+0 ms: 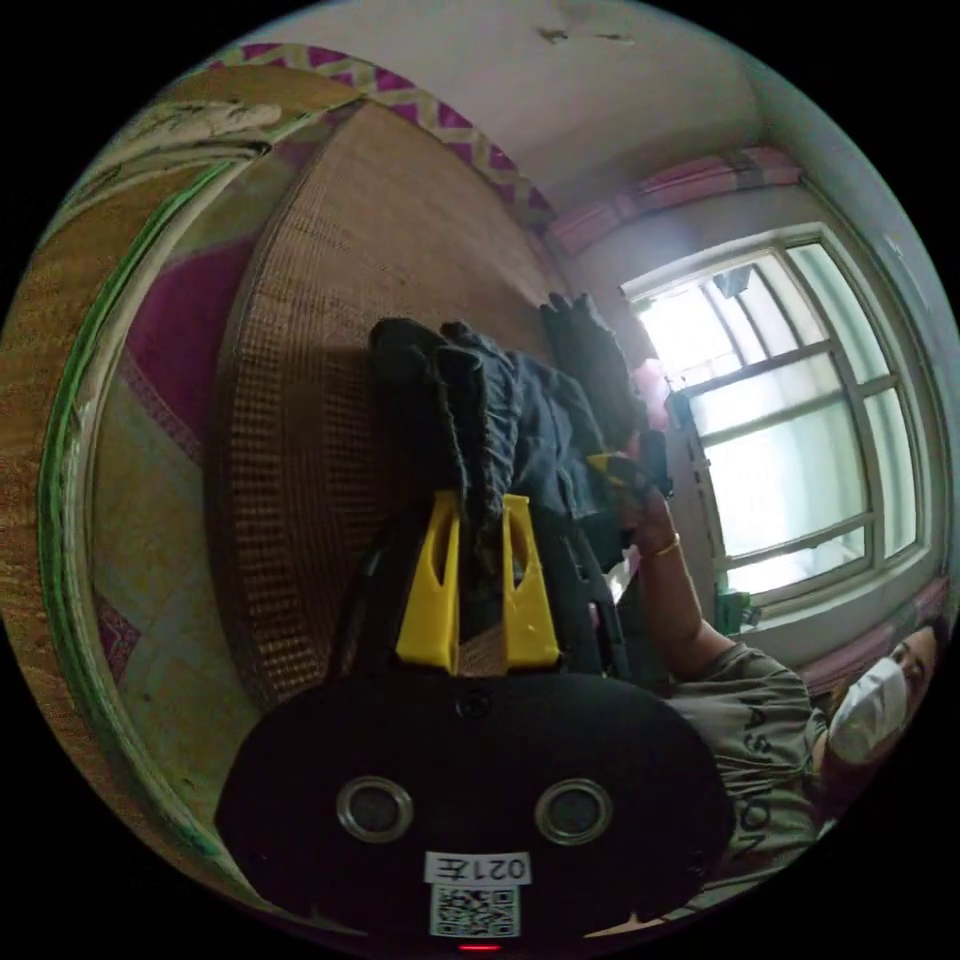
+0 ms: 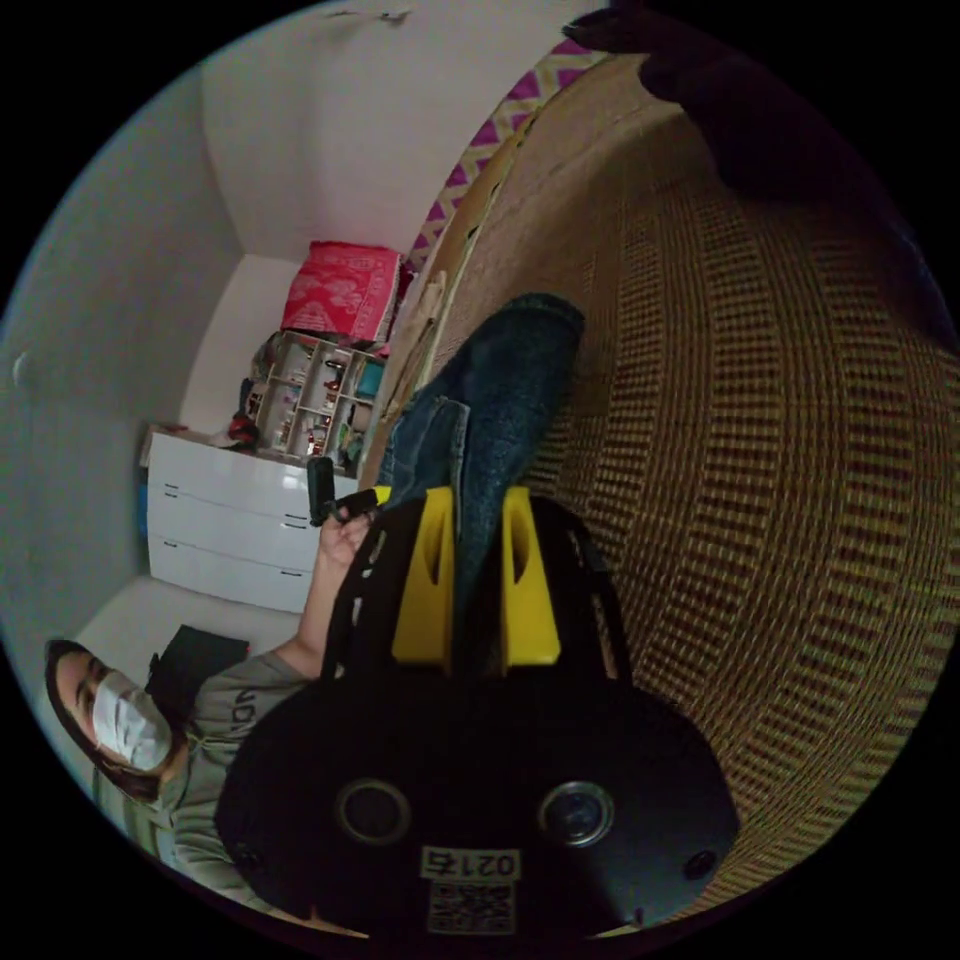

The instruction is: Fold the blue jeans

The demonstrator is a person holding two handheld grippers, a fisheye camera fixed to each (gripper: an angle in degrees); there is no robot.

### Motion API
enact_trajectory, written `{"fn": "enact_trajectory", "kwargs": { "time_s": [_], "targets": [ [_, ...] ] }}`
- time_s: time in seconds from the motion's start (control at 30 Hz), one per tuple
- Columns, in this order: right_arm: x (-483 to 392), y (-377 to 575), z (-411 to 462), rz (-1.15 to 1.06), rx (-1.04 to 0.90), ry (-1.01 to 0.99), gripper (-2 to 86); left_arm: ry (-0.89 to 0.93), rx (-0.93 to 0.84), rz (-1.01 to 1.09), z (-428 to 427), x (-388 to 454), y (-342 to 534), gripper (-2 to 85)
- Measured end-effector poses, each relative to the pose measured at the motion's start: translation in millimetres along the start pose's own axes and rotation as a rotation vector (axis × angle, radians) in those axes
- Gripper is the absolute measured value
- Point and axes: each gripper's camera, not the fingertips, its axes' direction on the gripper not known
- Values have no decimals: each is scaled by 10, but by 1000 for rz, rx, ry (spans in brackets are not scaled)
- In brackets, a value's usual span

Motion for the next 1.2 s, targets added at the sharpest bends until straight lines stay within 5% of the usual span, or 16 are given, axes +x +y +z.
{"fn": "enact_trajectory", "kwargs": {
  "time_s": [0.3,0.57,0.63,0.8,1.1,1.2],
  "targets": [
    [-708,-195,-2046,-194,265,106,75,71,31,358,602,1820,-1569,61],
    [-629,-1025,-3386,-17,499,509,112,85,-60,231,2225,2266,-2960,82],
    [-342,-1187,-3282,118,437,743,126,53,-88,165,2509,2060,-2883,82],
    [-279,-1082,-2866,66,404,815,108,-71,-18,265,2352,1870,-2325,45],
    [-1673,-602,-757,-576,318,935,100,-631,400,455,985,2172,-619,-9],
    [-2018,-484,199,-781,264,940,100,-805,567,364,463,2054,15,-9]
  ]
}}
